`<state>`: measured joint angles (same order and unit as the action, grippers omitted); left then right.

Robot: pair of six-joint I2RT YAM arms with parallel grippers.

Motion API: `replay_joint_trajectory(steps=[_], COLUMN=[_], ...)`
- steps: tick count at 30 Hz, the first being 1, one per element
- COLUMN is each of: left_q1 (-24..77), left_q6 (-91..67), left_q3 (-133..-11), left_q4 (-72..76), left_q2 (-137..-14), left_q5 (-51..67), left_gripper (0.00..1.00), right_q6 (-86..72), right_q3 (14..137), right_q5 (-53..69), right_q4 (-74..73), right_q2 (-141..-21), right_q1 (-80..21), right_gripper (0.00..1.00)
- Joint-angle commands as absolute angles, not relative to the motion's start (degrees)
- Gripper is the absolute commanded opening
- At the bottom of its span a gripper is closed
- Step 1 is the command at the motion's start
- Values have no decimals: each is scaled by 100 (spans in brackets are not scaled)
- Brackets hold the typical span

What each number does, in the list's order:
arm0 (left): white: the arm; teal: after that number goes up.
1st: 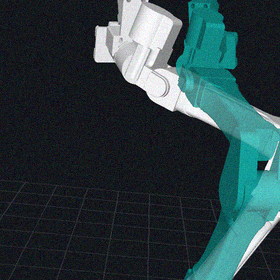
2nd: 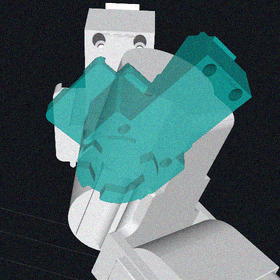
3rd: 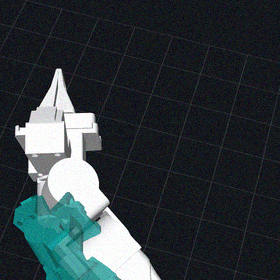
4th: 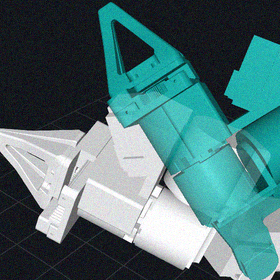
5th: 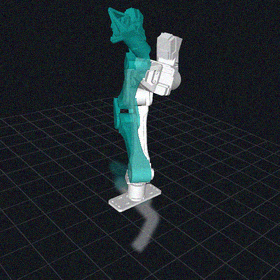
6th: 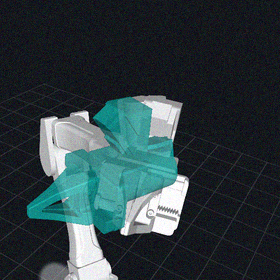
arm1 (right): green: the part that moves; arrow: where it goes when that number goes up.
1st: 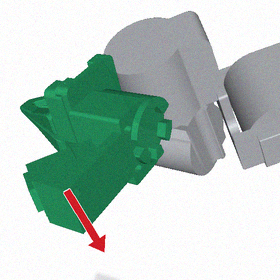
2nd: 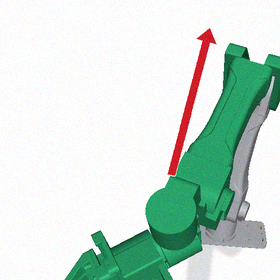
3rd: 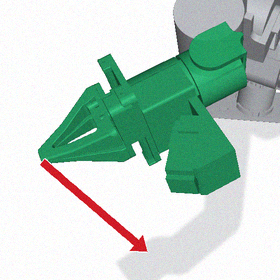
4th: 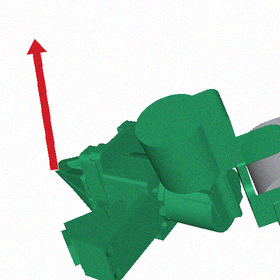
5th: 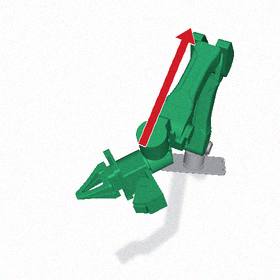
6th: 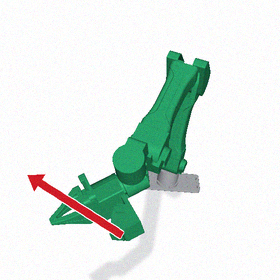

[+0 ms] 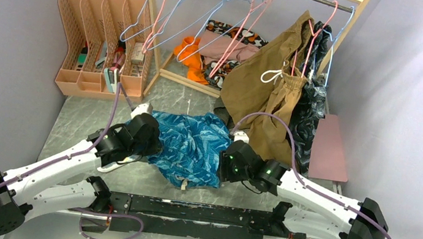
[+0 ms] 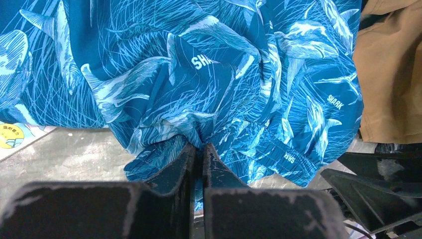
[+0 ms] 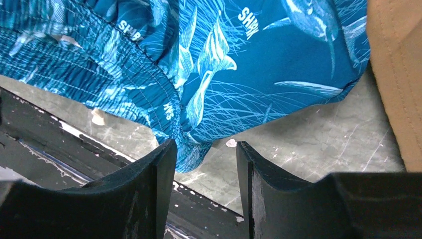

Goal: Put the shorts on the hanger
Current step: Adjust the shorts at the center of the board.

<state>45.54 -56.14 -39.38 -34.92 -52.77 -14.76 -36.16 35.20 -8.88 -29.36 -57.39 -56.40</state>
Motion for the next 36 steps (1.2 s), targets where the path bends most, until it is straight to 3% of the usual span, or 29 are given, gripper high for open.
replay_joint_trajectory(steps=[1,7,13,21,25,36], left_q1=[4528,4532,4534,4535,4528,4527], left_q6=[-5539,-5502,-5501,-5494,-5493,-5369], left_q3=[-4074,-4195,-4227,-4276,-4291,-4549], left_q4=[-3155,-3189,-3182,-3249,-3291,-3472], left_q2=[-5295,-5395,-5463,-5464,-5430,-5376], left_q5=[-1600,-1582,-1551,-1570,-1617,-1959], left_gripper=[7,7,7,7,7,7], right_q6=[-3698,-3727,-3735,-3727,-3739,-3656], right_q3=[3353,3196,3076,3050,3068,3514], right_q5=[-786,-775,-746,-765,-785,-1101], right_q4=[-2674,-2539,-2451,-2399,-2387,-2493], right_q2=[-5777,-5725,-5657,-5487,-5467,-5426], right_q1=[-5621,-5616,-5616,-5617,-5616,-5616], right_gripper=[51,51,42,20,0,0])
